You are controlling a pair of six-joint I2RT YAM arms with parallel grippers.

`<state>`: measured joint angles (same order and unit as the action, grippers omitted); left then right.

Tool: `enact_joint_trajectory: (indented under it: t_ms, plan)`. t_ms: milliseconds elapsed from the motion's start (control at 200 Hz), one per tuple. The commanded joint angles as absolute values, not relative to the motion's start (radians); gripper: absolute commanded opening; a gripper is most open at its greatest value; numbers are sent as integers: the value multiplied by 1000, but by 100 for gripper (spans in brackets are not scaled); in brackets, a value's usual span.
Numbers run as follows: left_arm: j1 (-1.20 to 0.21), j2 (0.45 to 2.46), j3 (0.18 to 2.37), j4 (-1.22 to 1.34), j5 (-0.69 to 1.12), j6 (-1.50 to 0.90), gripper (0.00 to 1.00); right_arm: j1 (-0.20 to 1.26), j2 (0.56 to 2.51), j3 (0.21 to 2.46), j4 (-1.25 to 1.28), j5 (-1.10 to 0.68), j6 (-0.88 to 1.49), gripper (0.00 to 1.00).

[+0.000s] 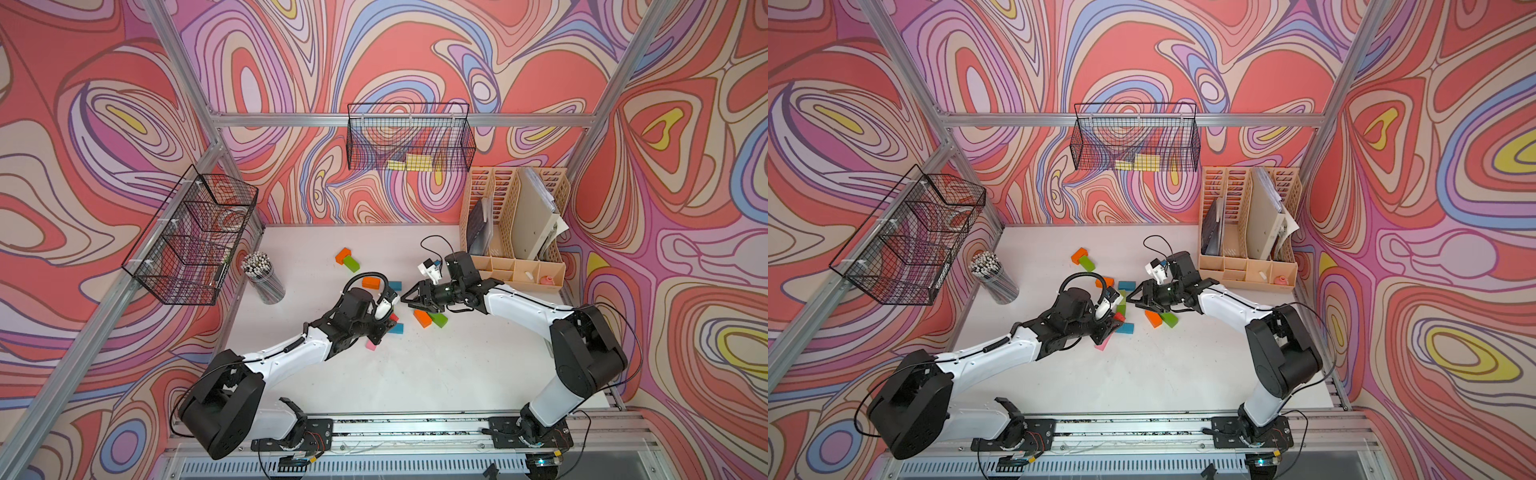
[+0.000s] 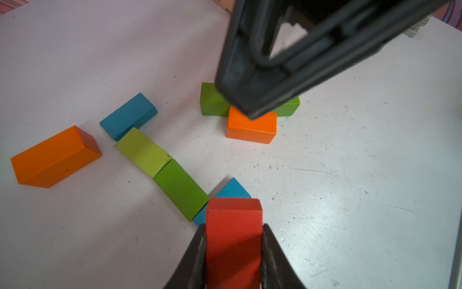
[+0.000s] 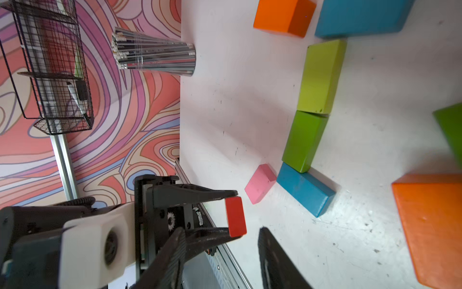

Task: Assemble the letter c with building blocks
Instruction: Place the building block at the center of the board.

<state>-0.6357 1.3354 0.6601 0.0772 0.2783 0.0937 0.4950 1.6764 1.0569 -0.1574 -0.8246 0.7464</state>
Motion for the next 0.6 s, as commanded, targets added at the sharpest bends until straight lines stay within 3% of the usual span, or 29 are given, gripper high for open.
enact_joint_trajectory:
  t_ms: [0,426,596]
  plan:
    - [-643,1302,651,124,303,122,22,523,1707,1087,-210,-841,732,50]
    - [-651,1284,636,129,286,132,22,570,1754,1095,-155,-875,789,38]
    - [-651,1292,637,128,265,124,26,575,1743,1070,-118,-885,816,26]
